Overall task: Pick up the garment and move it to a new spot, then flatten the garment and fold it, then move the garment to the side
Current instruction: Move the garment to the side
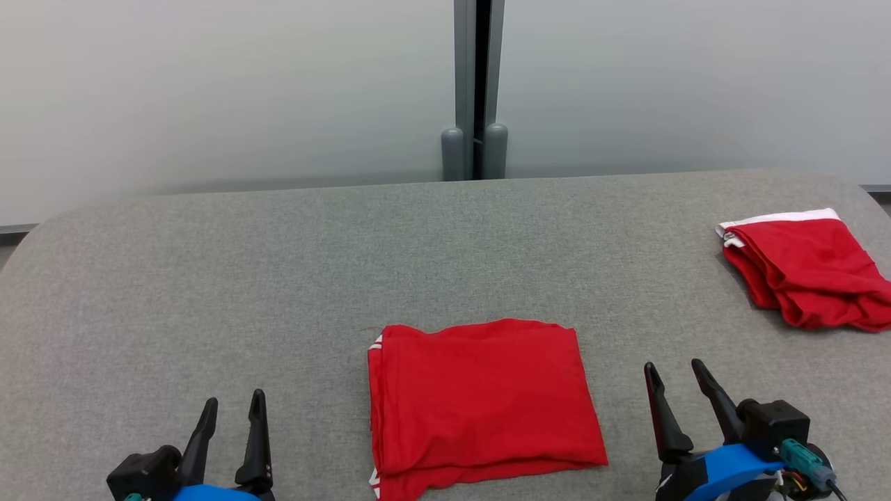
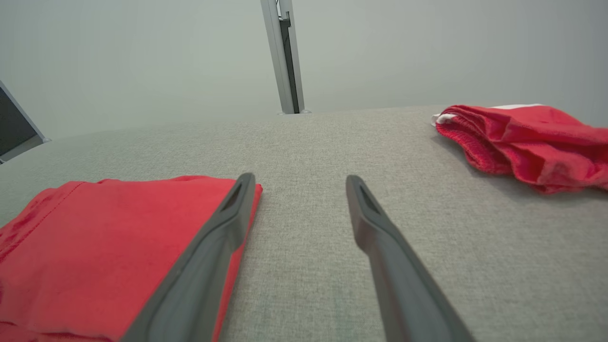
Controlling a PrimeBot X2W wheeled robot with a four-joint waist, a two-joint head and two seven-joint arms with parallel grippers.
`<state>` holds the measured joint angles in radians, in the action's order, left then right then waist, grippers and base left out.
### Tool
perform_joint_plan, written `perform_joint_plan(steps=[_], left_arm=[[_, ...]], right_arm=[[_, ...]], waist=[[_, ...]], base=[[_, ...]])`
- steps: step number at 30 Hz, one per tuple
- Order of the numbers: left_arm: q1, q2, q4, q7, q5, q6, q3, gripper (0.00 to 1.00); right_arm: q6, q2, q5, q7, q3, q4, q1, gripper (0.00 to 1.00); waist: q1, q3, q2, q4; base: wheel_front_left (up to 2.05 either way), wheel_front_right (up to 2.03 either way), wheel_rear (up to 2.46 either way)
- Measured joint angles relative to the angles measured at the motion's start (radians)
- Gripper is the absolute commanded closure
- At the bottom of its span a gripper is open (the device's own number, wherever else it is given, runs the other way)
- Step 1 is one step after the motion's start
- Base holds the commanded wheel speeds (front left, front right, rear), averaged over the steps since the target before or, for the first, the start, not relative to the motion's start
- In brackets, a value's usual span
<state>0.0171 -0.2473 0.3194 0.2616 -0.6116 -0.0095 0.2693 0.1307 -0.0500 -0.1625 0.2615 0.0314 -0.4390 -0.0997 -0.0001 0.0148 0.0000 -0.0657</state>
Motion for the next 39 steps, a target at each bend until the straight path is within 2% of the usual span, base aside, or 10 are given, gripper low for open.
perform_joint_plan(steps=[12,18,21,32,38,39], left_arm=[[-0.004,0.006,0.012,0.0,0.023,-0.009,-0.008,0.0],[-0.017,-0.003,0.012,0.0,0.029,-0.009,-0.025,0.0],[-0.021,-0.007,0.007,0.0,0.034,-0.008,-0.03,0.0],[-0.033,0.005,0.003,0.0,0.048,-0.007,-0.041,0.0],[-0.031,0.005,0.002,0.0,0.058,-0.008,-0.067,0.0],[-0.03,0.005,0.002,0.0,0.059,-0.009,-0.069,0.0]], right_arm=[[0.0,0.0,0.006,0.0,0.009,-0.021,-0.009,0.0],[0.0,0.0,0.031,-0.031,0.021,-0.026,-0.076,0.0],[0.0,0.0,0.058,-0.097,0.025,-0.018,-0.117,0.0],[0.0,0.0,0.103,-0.489,0.0,-0.099,-0.164,0.0],[0.0,-0.001,0.048,-0.555,-0.001,-0.124,-0.165,0.0],[0.0,-0.001,0.042,-0.56,0.004,-0.126,-0.167,0.33]], waist=[[0.0,0.003,0.0,0.013],[0.0001,0.012,0.0,0.028],[0.0002,0.02,0.0,0.041],[0.0002,0.058,0.0,0.129],[0.0001,0.081,0.0001,0.17],[0.0001,0.085,0.0001,0.173]], base=[[0.0,0.0,0.0],[0.0,0.0,0.0],[0.0,0.0,0.0],[0.0,0.0,0.0],[0.0,0.0,0.0],[0.0,0.0,0.0]])
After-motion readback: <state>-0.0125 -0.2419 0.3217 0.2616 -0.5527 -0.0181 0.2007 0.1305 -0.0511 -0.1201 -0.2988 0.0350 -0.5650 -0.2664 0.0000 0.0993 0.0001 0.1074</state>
